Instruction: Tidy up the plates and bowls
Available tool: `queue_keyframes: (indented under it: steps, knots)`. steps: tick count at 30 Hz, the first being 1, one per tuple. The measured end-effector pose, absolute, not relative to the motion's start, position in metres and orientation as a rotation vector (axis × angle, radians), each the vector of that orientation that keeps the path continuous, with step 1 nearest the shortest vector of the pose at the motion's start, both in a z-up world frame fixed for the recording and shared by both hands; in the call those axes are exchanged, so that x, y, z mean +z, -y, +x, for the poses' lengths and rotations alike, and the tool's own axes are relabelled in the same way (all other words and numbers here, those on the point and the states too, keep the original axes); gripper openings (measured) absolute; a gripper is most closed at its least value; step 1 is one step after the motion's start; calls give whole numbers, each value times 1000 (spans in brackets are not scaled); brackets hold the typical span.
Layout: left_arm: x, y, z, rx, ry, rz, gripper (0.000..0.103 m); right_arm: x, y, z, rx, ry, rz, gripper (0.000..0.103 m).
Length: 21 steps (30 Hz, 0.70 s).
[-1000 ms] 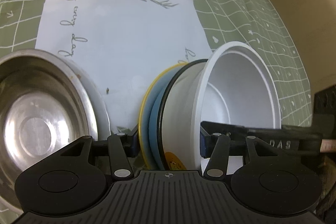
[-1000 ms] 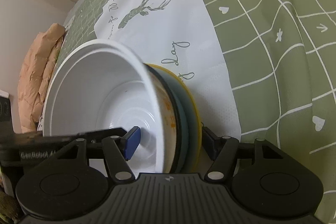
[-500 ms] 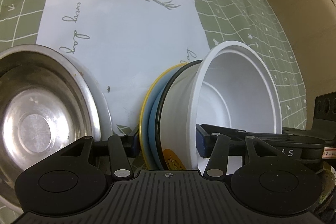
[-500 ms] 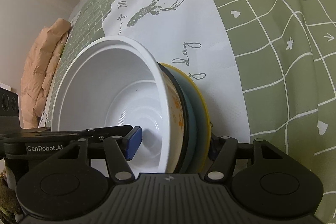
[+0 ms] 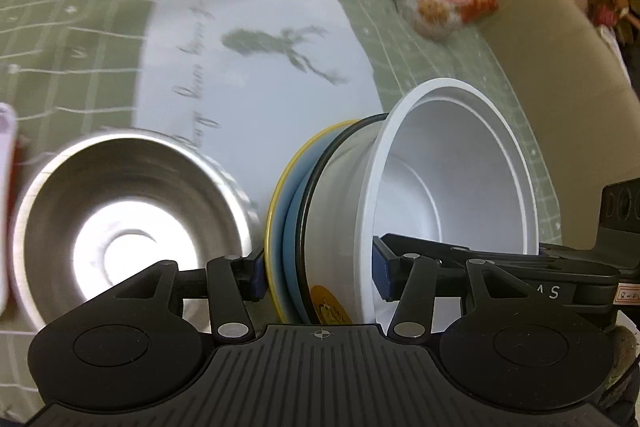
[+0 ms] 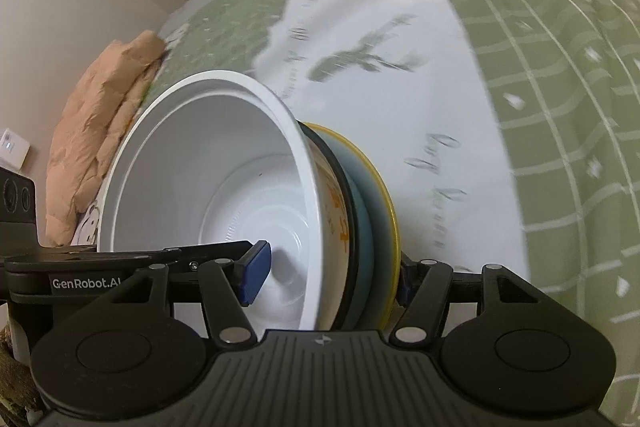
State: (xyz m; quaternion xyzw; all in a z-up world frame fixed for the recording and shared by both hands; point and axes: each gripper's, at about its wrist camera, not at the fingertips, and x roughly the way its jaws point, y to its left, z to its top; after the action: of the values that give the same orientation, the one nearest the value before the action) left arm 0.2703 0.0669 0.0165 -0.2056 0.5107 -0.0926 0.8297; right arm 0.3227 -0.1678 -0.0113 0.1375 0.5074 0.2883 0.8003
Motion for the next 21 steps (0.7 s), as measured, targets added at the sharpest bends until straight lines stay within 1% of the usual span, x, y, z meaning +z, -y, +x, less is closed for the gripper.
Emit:
queue_keyframes:
  steps: [6,11,16,17,21]
  knots:
    - [23,-124,245,-113,-1052,-473,54,1,105,323,700,-1083,260,63]
    - [11,-169,233,-46,-1051,-513,54,-6,49,324,750,-1127,219,63]
    - [-21,-192,233,-28,-1108,-562,53,-33,21,327,705,-1202,178,63]
    - [-28,-195,233,-33,-1120,-576,53,-38,19,328,693,-1214,172,64]
    - [-28,-195,230,-44,-1086,-560,52,-36,17,324,678,-1179,158,66]
